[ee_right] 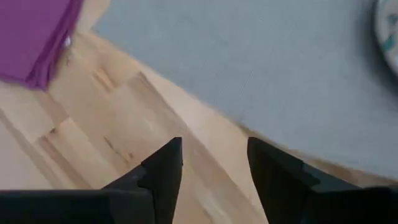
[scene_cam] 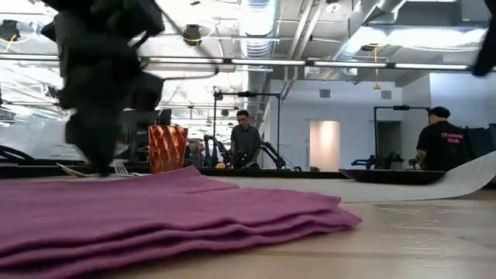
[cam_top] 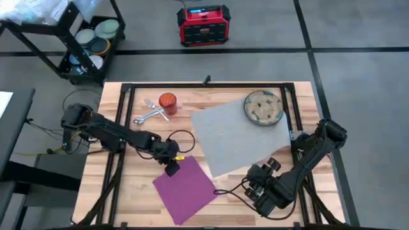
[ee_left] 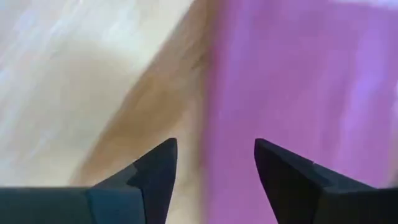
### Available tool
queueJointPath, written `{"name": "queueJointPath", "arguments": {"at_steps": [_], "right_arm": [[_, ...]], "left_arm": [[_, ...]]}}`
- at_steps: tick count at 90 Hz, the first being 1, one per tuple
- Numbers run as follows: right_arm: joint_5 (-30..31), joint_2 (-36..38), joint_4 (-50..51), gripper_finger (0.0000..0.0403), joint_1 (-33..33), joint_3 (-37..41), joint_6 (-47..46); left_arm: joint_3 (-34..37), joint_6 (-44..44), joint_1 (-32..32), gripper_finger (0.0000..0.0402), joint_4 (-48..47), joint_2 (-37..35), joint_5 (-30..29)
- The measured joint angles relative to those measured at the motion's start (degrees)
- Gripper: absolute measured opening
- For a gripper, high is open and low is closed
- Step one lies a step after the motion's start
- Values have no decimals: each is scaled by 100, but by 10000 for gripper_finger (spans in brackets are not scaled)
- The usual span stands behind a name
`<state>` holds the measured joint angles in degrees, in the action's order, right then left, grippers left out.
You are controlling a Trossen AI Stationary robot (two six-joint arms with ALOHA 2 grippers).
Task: Set table place
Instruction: Fold the purple napkin
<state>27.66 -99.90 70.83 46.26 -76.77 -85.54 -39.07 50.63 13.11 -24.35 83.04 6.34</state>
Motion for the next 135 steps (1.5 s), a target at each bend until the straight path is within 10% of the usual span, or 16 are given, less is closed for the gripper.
{"name": "queueJointPath", "arguments": {"at_steps": [31,53,93,112,135], "right_arm": [[-231,74,-607,166,266,431,-452],[-260,74,-572,166,348,431,-461],[-252,74,-487,165,413,431,-400],[-247,74,-380,165,442,431,-396],[-212,74,-344,165,437,433,-380]], "left_arm": [[-33,-174,273,180,740,608,384],[-45,-15,520,27,1350,967,583],[-17,528,252,0,-827,-1036,-503],[-22,862,610,0,726,-1337,-519],[-163,1258,1306,0,2591,671,391]]}}
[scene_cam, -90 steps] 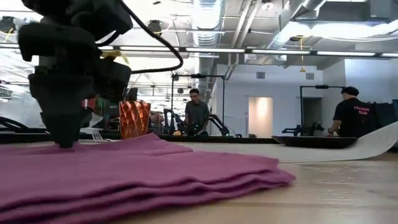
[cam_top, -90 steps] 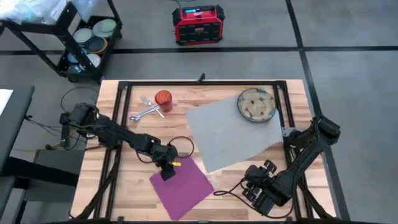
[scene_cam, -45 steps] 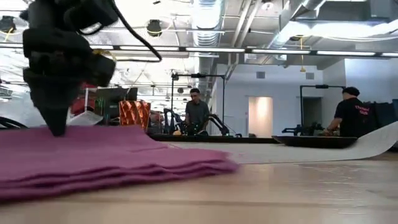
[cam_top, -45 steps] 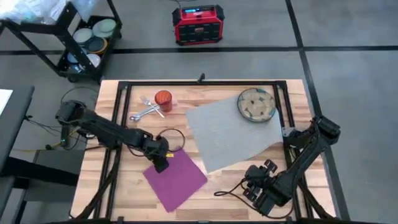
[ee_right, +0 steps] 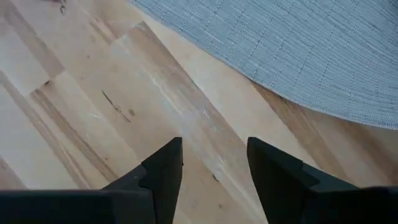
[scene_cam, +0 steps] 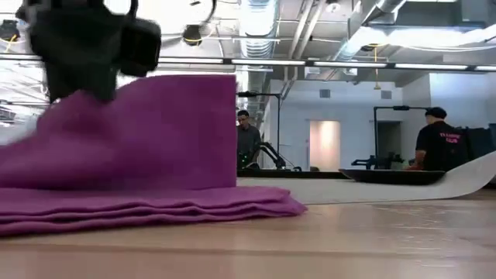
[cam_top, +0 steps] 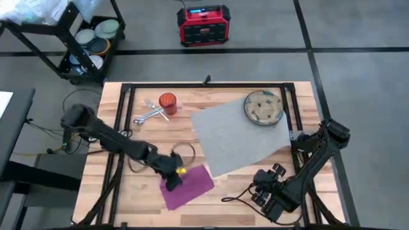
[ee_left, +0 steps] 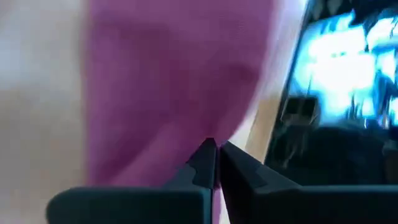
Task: Set table place
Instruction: Fold the purple napkin
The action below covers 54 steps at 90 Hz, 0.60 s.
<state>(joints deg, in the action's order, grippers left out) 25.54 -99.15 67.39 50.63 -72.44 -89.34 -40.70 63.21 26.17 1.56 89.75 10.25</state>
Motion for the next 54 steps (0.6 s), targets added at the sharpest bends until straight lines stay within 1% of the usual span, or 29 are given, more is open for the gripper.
{"name": "queueJointPath", "arguments": {"at_steps": [5,11,19,25,31,46,54], "right_arm": [[0,0,-32,165,0,37,-10],[0,-2,-19,165,-2,90,-20],[-2,-2,-153,165,-2,166,-20],[-35,-4,-279,165,-2,213,24],[-126,-4,-508,166,-2,240,235],[-149,-4,-790,166,-88,247,707],[-146,-4,-849,166,-196,249,904]], "left_arm": [[-158,40,144,0,160,519,177],[-401,62,281,0,277,1011,197],[-726,144,344,0,470,1373,198],[-922,135,332,6,546,1458,188],[-1134,82,277,20,520,1448,153],[-1675,-180,189,70,596,1362,-130],[-1984,-457,190,100,607,1362,-155]]}}
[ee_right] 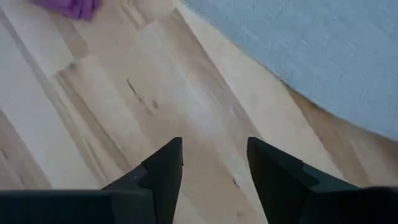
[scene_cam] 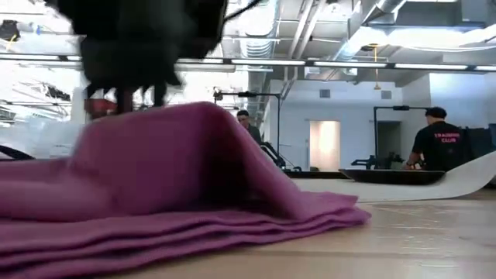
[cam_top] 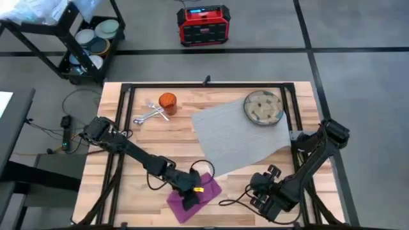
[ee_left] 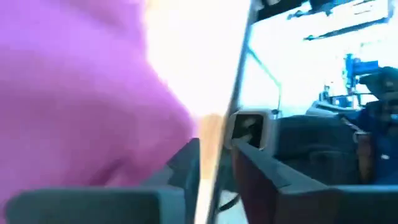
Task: Set table place
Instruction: Fold the purple napkin
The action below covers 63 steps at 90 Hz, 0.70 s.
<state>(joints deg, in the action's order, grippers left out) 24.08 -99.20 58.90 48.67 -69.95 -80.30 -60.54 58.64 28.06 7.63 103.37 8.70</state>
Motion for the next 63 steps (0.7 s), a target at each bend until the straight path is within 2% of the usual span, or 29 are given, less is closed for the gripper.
{"name": "queueJointPath", "arguments": {"at_steps": [8,15,20,25,30,34,41,49,63], "right_arm": [[-1,0,-145,166,-117,11,157],[-13,62,-814,165,-213,119,531],[-27,167,-1553,163,-298,243,954],[-37,295,-2463,157,-376,407,1407],[-43,404,-3059,142,-502,570,1763],[-44,442,-3346,123,-616,659,1952],[-63,444,-3677,76,-846,793,2119],[-329,437,-4194,18,-1144,927,2261],[-997,341,-4866,3,-1563,957,2722]], "left_arm": [[-156,-164,3,130,-96,-10,66],[-259,-239,-17,145,-952,-75,94],[-319,-299,-32,145,-2149,-227,-318],[-373,-289,-18,133,-3219,-408,-1120],[-370,-189,18,109,-4088,-597,-1813],[-367,-208,-1,81,-4525,-733,-2094],[-362,-422,-104,22,-4921,-883,-2209],[-133,-715,-335,6,-4855,-933,-2036],[493,-1045,-717,0,-3921,-931,-1396]]}}
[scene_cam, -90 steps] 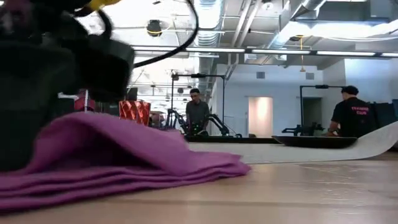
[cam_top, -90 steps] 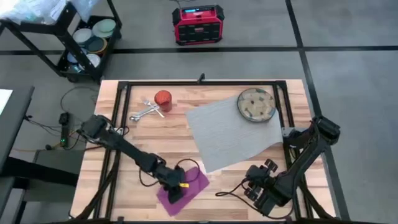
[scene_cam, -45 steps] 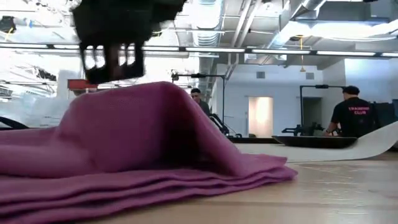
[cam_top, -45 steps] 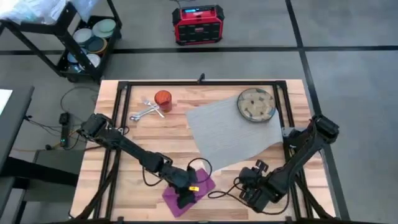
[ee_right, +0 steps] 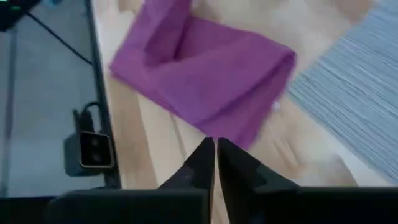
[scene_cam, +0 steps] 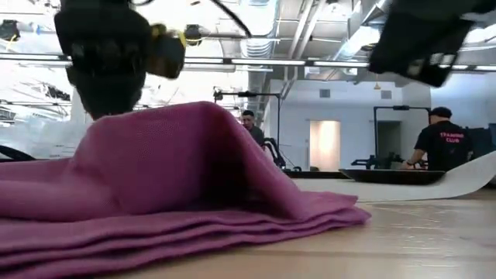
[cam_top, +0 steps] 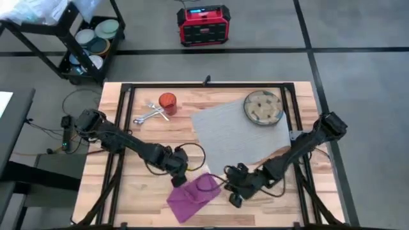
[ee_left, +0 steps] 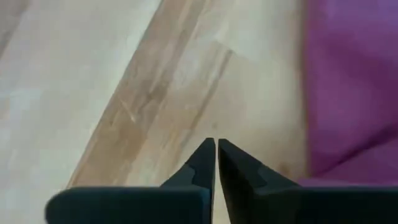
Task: Set table place
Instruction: Fold the purple napkin
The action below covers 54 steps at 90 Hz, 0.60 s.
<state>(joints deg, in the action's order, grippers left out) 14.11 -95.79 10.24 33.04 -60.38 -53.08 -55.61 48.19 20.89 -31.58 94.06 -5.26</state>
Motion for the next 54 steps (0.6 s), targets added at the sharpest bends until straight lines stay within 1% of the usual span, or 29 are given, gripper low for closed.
{"name": "queueJointPath", "arguments": {"at_steps": [7,15,27,31,39,43,46,49,51,54], "right_arm": [[-215,9,-314,1,-151,-12,105],[-401,11,-397,0,-249,-9,192],[-491,11,-301,0,-311,-9,260],[-505,11,-185,0,-323,-9,275],[-543,11,-37,0,-310,-7,344],[-546,11,53,0,-290,-7,352],[-548,11,121,0,-269,-7,354],[-547,9,179,0,-251,-7,354],[-549,9,197,0,-235,-7,357],[-552,9,174,0,-216,-7,381]], "left_arm": [[200,-147,-97,0,406,0,248],[405,-287,-181,0,978,0,658],[652,-107,-164,0,1648,4,1678],[664,75,-96,0,1970,4,2206],[659,891,164,0,2948,4,3850],[603,1368,343,0,3394,-26,4409],[565,1583,482,0,3613,-131,4563],[543,1676,595,0,3783,-268,4568],[525,1699,651,0,3909,-359,4513],[496,1693,711,0,4027,-510,4275]]}}
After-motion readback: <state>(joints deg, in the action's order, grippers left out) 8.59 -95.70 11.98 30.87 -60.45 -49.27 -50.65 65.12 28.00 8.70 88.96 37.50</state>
